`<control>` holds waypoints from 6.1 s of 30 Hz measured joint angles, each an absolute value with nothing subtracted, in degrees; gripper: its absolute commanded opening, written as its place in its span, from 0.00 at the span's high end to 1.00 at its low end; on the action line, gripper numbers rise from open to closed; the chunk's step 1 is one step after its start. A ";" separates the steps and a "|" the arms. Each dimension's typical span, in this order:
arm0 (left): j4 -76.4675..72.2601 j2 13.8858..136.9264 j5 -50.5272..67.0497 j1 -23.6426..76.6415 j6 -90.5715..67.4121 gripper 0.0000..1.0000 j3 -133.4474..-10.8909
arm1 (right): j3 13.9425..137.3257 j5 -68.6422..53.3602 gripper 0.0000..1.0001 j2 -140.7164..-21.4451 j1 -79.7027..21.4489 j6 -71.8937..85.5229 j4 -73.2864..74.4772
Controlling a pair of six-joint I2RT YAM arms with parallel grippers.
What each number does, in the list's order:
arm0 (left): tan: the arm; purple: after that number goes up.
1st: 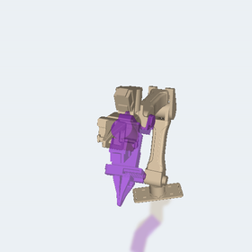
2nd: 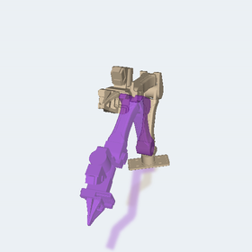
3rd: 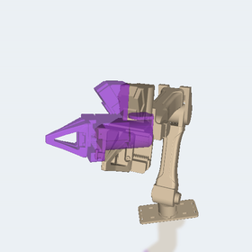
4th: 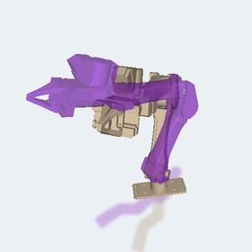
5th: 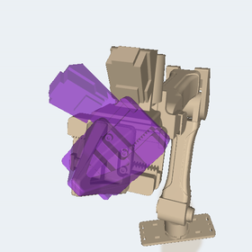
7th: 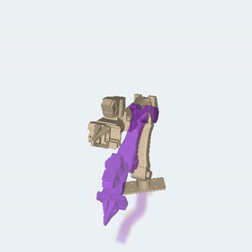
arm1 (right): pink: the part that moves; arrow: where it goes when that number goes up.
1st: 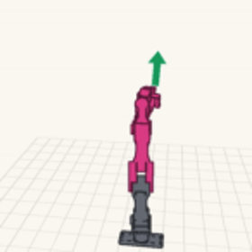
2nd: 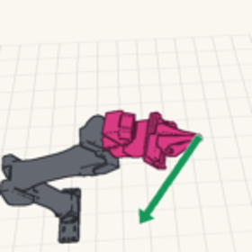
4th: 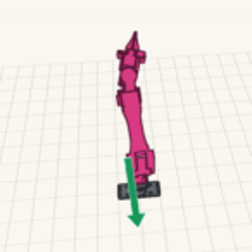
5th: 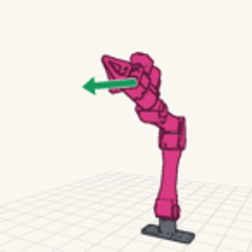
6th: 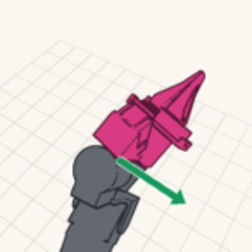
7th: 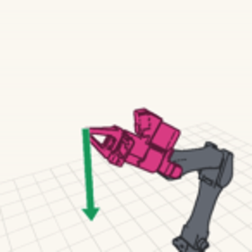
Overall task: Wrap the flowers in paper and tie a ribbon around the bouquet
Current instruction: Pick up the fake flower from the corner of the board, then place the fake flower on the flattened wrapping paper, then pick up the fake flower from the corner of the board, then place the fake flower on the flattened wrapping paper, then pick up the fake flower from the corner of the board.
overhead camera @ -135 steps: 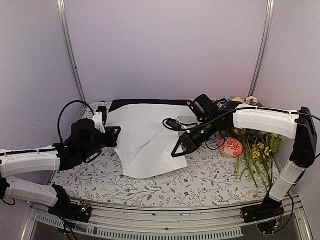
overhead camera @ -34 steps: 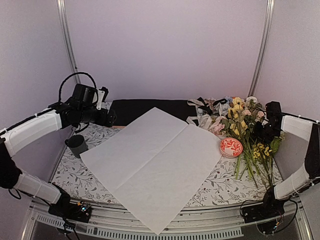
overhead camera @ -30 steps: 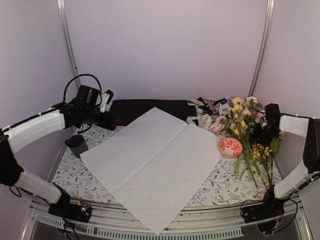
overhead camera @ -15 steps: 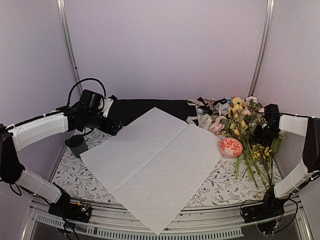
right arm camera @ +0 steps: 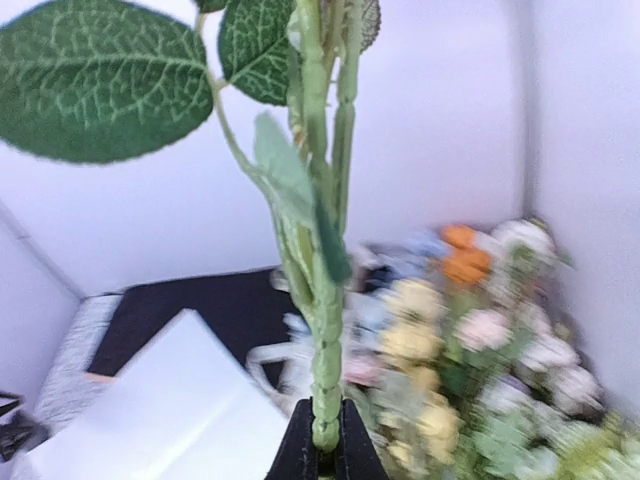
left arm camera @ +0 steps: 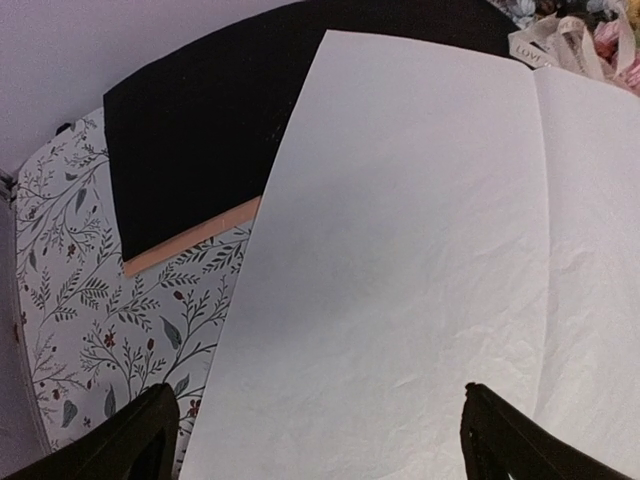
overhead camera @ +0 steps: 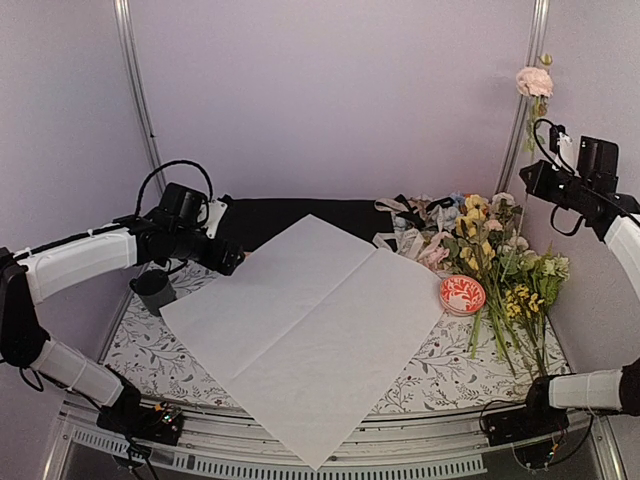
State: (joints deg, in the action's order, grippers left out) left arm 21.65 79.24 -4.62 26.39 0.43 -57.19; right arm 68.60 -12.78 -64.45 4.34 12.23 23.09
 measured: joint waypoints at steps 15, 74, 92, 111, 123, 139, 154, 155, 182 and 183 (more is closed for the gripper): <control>21.28 79.85 -3.16 25.80 -0.23 0.01 -57.17 | 91.31 -31.11 1.00 -112.90 -40.84 35.00 8.12; 21.61 81.62 -3.60 25.32 0.69 0.01 -57.14 | 65.21 0.80 0.75 -98.61 4.40 20.45 33.67; 21.71 82.98 -3.51 25.32 0.89 0.01 -57.14 | 64.64 3.66 1.00 -97.95 4.40 18.59 32.95; 21.71 82.98 -3.44 25.30 0.89 0.01 -57.14 | 70.54 15.68 1.00 -76.18 4.40 11.81 31.57; 21.67 82.98 -1.69 25.28 0.86 0.01 -57.14 | 64.27 -1.26 1.00 -59.57 0.51 4.47 7.03; 18.17 80.95 5.58 25.21 -0.60 0.01 -55.59 | 68.05 -29.04 1.00 -106.28 -43.05 43.13 -9.87; 18.22 80.95 5.54 25.21 -0.69 0.01 -55.59 | 75.09 -26.65 0.75 -119.79 -46.76 47.66 -0.82; 18.22 80.95 5.54 25.21 -0.69 0.01 -55.59 | 75.09 -26.26 0.73 -119.79 -46.76 48.03 -0.43; 18.26 81.03 5.41 25.21 -0.69 0.02 -55.64 | 71.00 -1.23 0.35 -89.60 2.55 19.62 36.82; 18.26 81.03 5.45 25.21 -0.69 0.02 -55.64 | 71.59 -1.72 0.38 -90.96 2.44 17.98 38.98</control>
